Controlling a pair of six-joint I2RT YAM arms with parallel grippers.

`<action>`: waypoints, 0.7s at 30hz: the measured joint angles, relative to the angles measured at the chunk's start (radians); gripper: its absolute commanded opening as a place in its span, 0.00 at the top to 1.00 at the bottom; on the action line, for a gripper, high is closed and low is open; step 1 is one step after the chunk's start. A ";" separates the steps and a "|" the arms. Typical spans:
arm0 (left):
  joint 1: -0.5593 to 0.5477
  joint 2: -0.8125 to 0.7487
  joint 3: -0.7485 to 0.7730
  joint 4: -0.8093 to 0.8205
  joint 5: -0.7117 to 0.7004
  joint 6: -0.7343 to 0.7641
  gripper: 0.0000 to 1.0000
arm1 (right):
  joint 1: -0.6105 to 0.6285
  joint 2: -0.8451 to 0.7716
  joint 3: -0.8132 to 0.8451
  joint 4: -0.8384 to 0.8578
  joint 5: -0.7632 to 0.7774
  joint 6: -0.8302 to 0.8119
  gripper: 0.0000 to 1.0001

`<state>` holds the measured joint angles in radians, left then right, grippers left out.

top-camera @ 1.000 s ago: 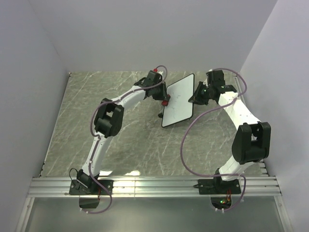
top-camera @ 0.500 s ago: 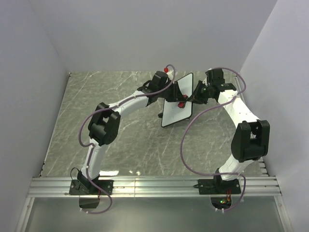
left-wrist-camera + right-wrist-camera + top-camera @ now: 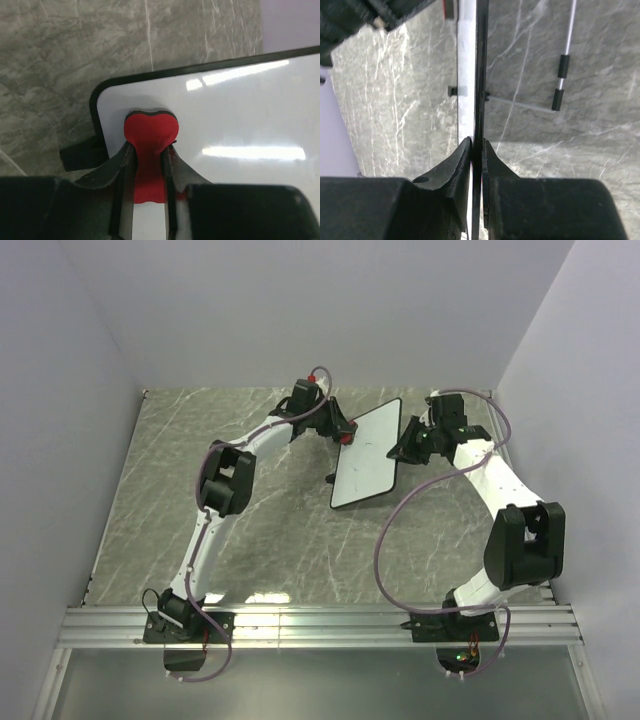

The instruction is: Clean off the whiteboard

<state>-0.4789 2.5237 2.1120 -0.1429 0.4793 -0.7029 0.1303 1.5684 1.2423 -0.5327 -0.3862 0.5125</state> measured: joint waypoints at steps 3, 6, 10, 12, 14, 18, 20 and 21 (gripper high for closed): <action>0.010 0.022 0.027 -0.002 0.022 0.000 1.00 | 0.016 -0.022 -0.012 0.001 0.002 0.000 1.00; 0.010 0.025 0.031 -0.002 0.037 0.011 0.99 | 0.028 -0.031 -0.014 0.000 0.004 0.000 1.00; 0.003 0.024 0.031 -0.003 0.058 0.051 1.00 | 0.029 -0.027 -0.010 -0.013 0.008 0.000 1.00; -0.003 0.018 0.031 -0.006 0.073 0.075 1.00 | 0.029 -0.020 0.000 -0.024 0.008 0.000 1.00; -0.011 0.006 0.031 -0.017 0.092 0.098 1.00 | 0.029 -0.013 0.010 -0.034 0.008 0.000 1.00; -0.045 -0.042 0.031 -0.068 0.151 0.148 1.00 | 0.029 -0.004 0.018 -0.044 0.008 0.000 1.00; -0.072 -0.072 0.031 -0.093 0.184 0.172 1.00 | 0.029 -0.003 0.018 -0.049 0.013 0.000 1.00; -0.084 -0.085 0.031 -0.107 0.196 0.183 1.00 | 0.029 -0.003 0.018 -0.051 0.017 0.000 1.00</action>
<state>-0.5629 2.4390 2.1429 -0.2501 0.6758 -0.5198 0.1593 1.5658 1.2598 -0.5838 -0.3691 0.5121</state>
